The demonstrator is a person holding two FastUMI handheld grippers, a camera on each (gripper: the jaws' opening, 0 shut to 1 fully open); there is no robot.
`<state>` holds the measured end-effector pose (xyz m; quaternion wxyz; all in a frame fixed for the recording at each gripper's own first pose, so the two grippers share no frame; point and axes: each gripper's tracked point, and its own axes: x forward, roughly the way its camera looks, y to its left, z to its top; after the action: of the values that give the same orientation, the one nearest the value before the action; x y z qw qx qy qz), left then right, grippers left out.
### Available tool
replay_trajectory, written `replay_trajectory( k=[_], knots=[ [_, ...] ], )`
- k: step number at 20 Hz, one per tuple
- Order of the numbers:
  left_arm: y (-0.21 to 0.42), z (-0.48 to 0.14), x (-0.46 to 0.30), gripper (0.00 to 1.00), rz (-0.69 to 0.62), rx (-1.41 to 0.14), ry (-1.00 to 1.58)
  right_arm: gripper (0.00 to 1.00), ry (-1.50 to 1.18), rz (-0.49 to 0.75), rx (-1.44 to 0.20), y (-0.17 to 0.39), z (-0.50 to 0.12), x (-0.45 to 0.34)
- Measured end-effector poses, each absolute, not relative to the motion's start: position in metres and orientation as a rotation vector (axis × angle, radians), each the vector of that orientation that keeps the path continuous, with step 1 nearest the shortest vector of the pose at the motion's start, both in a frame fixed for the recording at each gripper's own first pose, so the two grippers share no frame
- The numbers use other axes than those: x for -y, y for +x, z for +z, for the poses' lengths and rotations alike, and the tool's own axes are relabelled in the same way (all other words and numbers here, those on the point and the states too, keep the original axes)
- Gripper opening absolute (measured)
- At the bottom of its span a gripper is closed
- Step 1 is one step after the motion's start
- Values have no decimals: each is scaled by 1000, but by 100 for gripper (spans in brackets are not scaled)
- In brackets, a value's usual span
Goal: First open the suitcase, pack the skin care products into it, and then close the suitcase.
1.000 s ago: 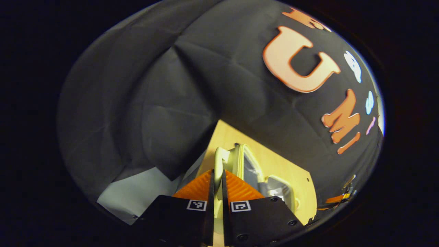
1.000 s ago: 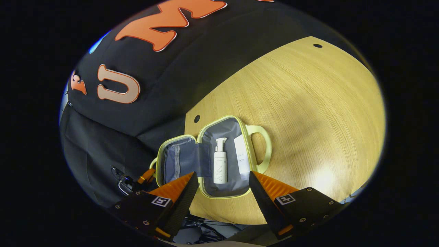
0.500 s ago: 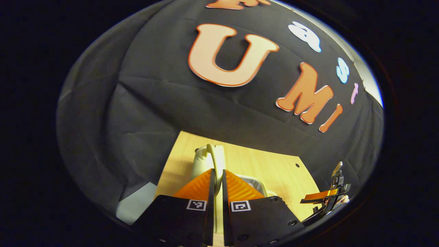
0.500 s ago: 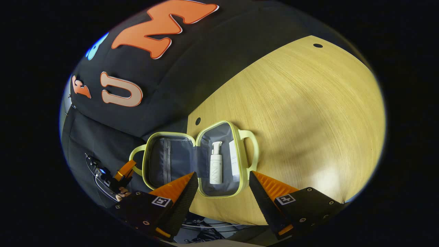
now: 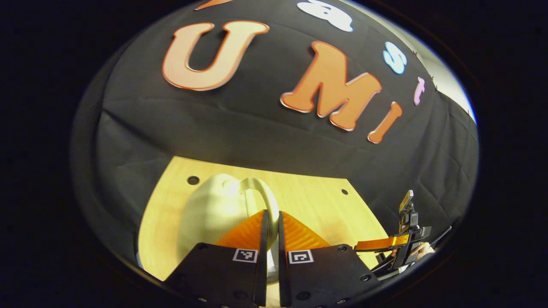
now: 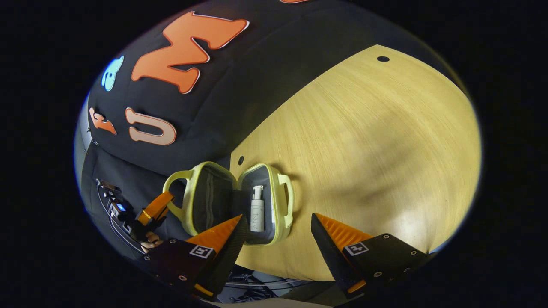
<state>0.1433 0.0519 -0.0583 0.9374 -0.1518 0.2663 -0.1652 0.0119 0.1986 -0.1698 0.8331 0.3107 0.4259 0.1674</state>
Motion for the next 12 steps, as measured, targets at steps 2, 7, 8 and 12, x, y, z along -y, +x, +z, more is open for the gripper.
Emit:
replay_trajectory(
  k=[2,7,8,12],
  knots=[
    [142,-87,-12,12,-375,-597,-307,95,665,345,-895,11,-168,-182],
    [150,-181,56,10,-392,-772,-201,95,684,316,-893,9,-176,-148],
    [146,-198,64,12,-384,-809,-173,95,680,309,-894,10,-178,-143],
    [138,-236,73,12,-331,-835,31,95,662,284,-904,8,-187,-123]
  ],
)
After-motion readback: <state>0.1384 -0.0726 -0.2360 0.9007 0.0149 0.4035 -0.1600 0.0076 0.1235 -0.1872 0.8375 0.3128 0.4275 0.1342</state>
